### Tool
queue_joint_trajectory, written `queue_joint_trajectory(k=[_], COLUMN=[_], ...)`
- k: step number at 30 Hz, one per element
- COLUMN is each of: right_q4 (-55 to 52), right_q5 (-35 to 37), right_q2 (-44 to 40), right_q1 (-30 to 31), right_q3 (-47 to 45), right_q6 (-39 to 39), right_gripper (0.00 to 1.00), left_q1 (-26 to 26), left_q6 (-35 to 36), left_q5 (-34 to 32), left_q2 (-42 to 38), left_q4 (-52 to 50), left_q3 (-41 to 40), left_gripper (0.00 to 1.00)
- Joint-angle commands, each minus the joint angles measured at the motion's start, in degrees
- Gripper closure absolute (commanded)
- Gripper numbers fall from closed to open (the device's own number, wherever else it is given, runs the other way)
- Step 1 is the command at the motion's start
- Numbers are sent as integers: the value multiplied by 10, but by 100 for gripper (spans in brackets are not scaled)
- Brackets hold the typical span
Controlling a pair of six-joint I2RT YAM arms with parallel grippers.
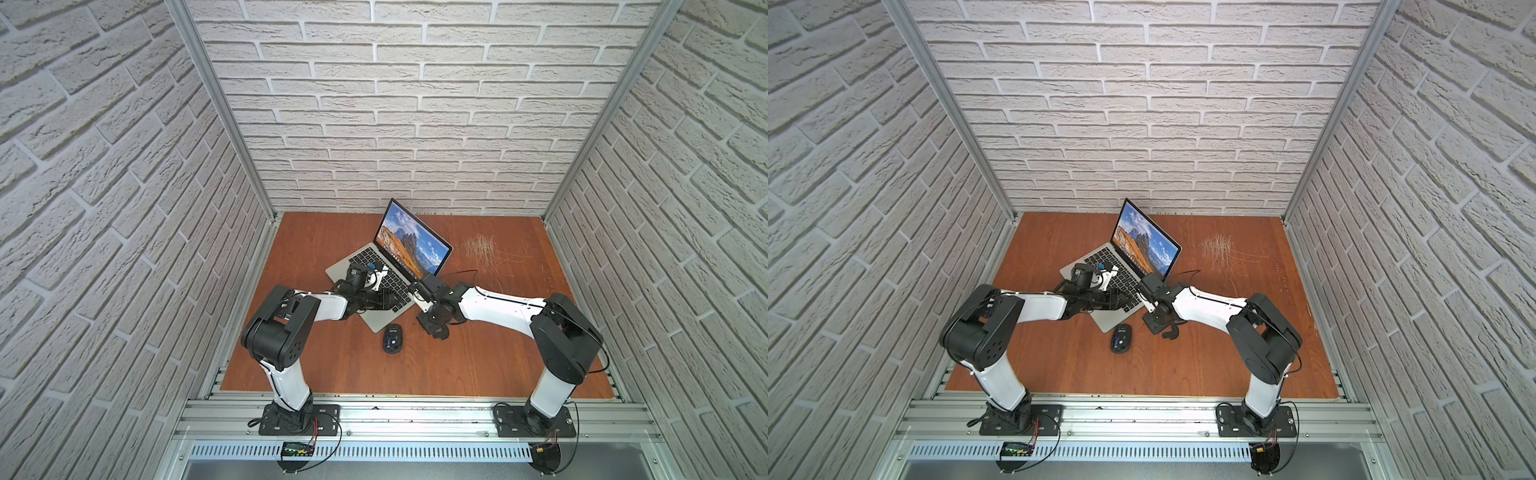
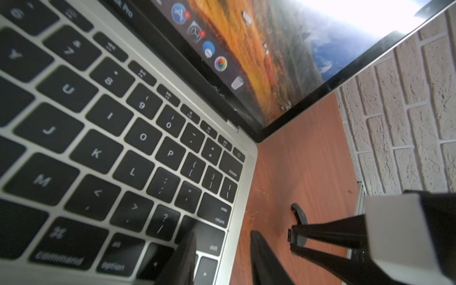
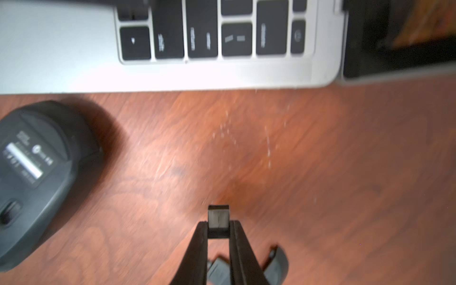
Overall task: Insert the wireless mouse receiver into the laptop
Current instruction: Pick up the USB plug at the center of the board, then insert the USB plug into the USB port.
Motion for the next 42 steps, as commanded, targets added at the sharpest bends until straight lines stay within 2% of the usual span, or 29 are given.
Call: queue_joint_trajectory(k=[1, 5, 17, 26, 42], right_q4=[54, 64, 37, -8, 0], right_q5=[-15, -15, -17, 5, 19], right_q2=[19, 40, 94, 125, 139], right_q1=[-10, -21, -36, -39, -55], right_q3=[12, 24, 77, 107, 108], right_q6=[-60, -75, -88, -72, -33], right_gripper=[84, 84, 84, 85, 86], left_q1=[2, 2, 5, 7, 11], left_q6=[-10, -9, -6, -6, -6], left_q5=[28, 31, 28, 23, 17], left_q2=[17, 30, 42, 40, 37], left_q4=[41, 41, 32, 25, 15], left_q3=[18, 24, 25, 24, 16], left_gripper=[65, 70, 73, 74, 76])
